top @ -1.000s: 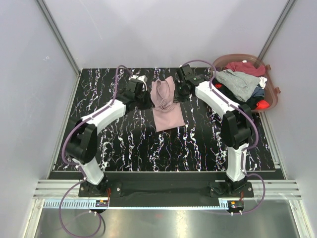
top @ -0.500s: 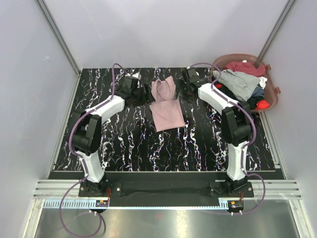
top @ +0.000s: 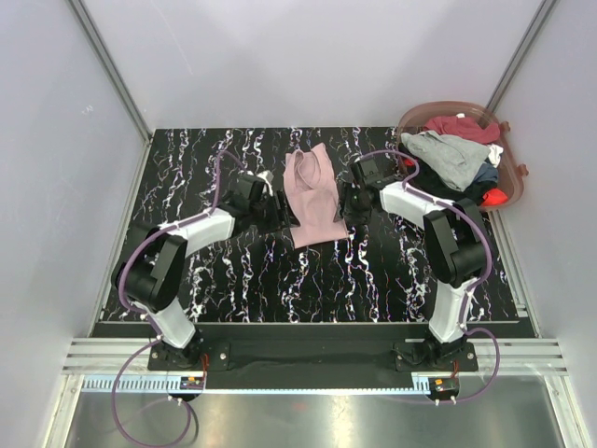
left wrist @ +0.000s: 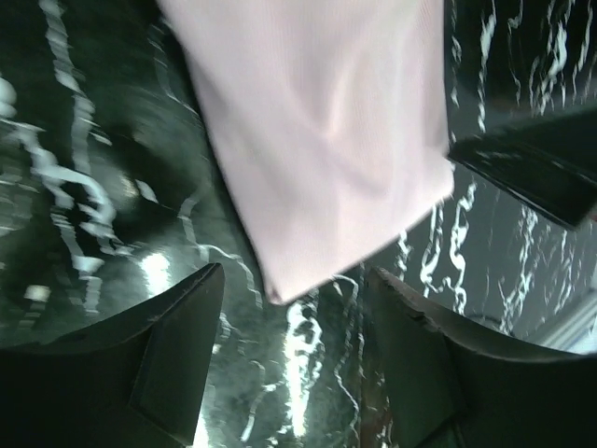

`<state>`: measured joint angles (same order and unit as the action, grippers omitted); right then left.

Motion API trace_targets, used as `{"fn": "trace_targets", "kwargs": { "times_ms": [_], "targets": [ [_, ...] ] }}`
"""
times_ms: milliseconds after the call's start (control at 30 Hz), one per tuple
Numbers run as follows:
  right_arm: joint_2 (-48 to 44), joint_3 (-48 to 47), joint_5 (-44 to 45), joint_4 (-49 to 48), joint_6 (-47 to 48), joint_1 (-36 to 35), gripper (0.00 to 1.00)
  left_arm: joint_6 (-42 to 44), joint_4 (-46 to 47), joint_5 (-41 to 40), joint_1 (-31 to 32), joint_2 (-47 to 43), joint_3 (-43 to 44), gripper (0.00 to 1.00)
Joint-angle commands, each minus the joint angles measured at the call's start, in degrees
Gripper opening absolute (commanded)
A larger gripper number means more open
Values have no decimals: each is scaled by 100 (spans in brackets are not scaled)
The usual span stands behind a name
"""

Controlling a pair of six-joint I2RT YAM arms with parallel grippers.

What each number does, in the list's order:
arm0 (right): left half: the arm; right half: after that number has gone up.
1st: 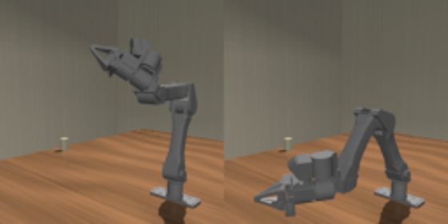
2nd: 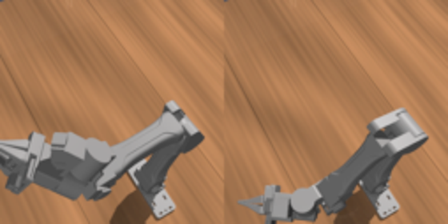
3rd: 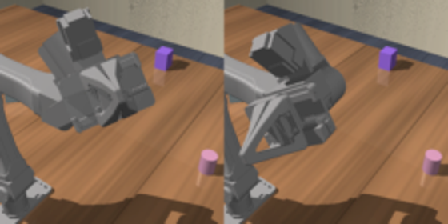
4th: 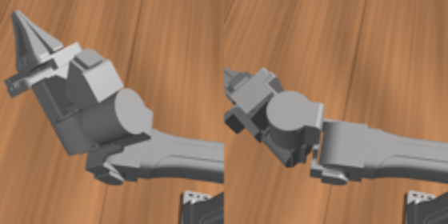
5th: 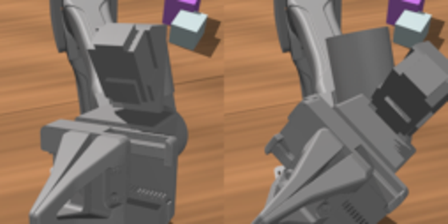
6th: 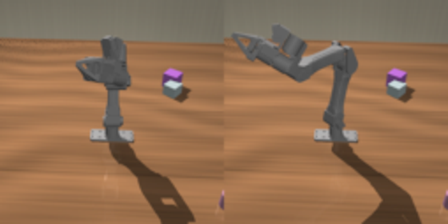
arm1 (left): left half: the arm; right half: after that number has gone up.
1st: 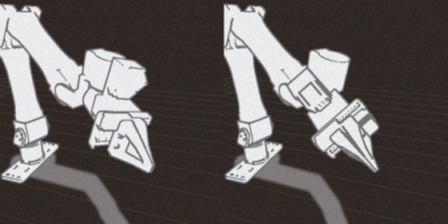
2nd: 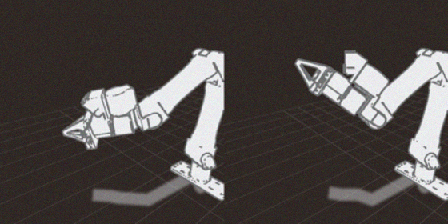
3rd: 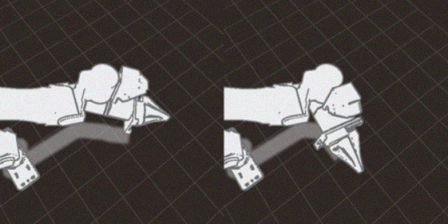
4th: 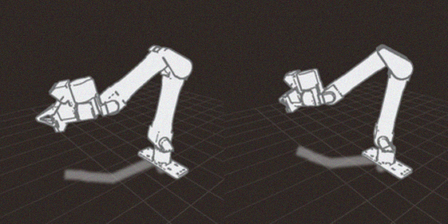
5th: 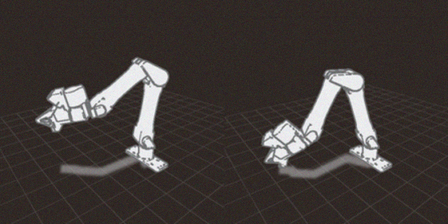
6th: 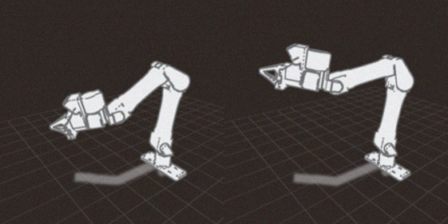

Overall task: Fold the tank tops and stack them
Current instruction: Fold the tank top

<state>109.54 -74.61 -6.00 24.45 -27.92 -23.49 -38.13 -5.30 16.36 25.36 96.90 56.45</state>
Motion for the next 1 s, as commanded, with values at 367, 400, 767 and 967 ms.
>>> {"fn": "trace_targets", "kwargs": {
  "times_ms": [367, 400, 767, 967],
  "targets": [
    [50, 552, -393, -238, -91, 2, 36, -379, 460, -115, 399, 39, -537, 59],
    [50, 579, -419, -239, -91, 2, 29, -388, 512, -115, 408, 48, -564, 57],
    [-283, 1080, -657, -432, -187, -42, 9, -441, 697, -36, 540, 381, -609, 32],
    [-643, 1457, -762, -432, -275, -147, 5, -406, 759, -203, 566, 31, -994, 3]
  ]
}}
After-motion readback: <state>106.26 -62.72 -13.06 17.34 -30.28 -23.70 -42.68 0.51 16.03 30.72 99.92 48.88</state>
